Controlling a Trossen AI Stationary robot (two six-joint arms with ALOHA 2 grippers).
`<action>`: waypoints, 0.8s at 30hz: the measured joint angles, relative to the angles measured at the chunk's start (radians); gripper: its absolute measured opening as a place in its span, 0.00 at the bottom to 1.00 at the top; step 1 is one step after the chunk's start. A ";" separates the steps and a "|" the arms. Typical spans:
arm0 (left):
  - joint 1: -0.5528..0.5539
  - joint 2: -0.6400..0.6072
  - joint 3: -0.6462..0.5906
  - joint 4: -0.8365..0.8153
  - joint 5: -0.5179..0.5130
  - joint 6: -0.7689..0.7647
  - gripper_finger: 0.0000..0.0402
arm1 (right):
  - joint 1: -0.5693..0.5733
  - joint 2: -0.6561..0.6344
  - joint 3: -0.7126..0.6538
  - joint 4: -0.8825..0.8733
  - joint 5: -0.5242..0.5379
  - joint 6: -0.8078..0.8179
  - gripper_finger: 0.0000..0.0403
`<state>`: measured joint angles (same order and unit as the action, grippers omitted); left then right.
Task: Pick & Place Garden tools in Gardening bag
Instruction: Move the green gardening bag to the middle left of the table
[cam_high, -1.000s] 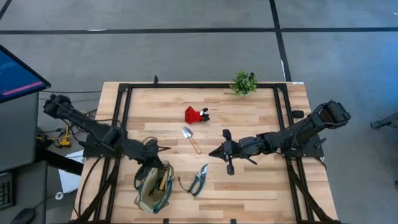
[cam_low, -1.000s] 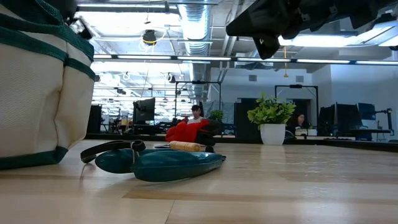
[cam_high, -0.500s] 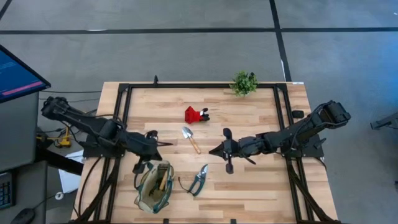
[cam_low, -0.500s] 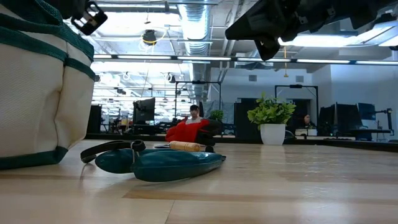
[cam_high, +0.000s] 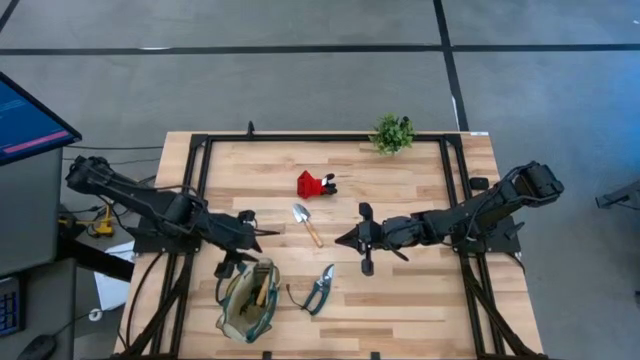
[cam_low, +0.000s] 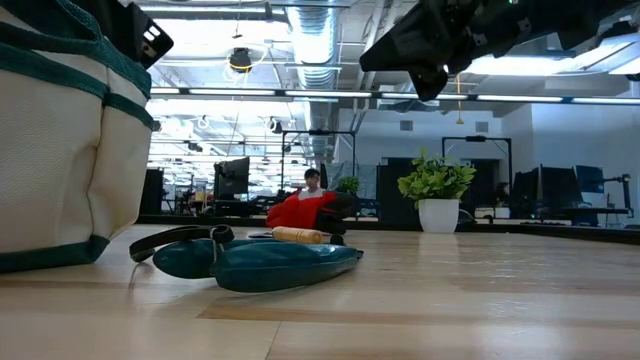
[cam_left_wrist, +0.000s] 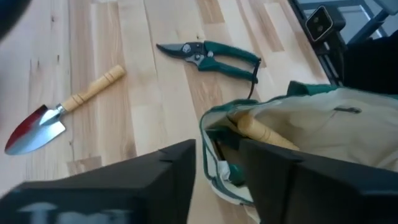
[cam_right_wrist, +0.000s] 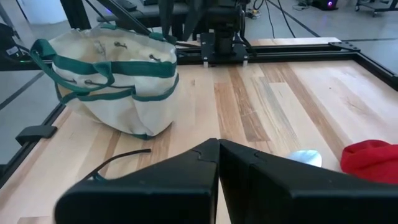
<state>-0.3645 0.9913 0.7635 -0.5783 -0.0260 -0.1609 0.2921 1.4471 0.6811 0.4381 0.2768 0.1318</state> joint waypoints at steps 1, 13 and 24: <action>0.000 0.000 -0.001 0.001 0.000 0.000 0.32 | 0.001 0.000 0.000 -0.003 0.000 0.000 0.00; 0.007 0.113 -0.003 0.044 0.005 -0.011 0.47 | 0.001 0.000 0.000 -0.016 -0.001 0.000 0.00; 0.007 0.188 -0.005 0.055 0.006 -0.045 0.36 | 0.001 0.000 0.000 -0.023 -0.002 0.000 0.00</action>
<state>-0.3576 1.1791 0.7589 -0.5234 -0.0196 -0.2057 0.2935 1.4471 0.6811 0.4150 0.2750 0.1318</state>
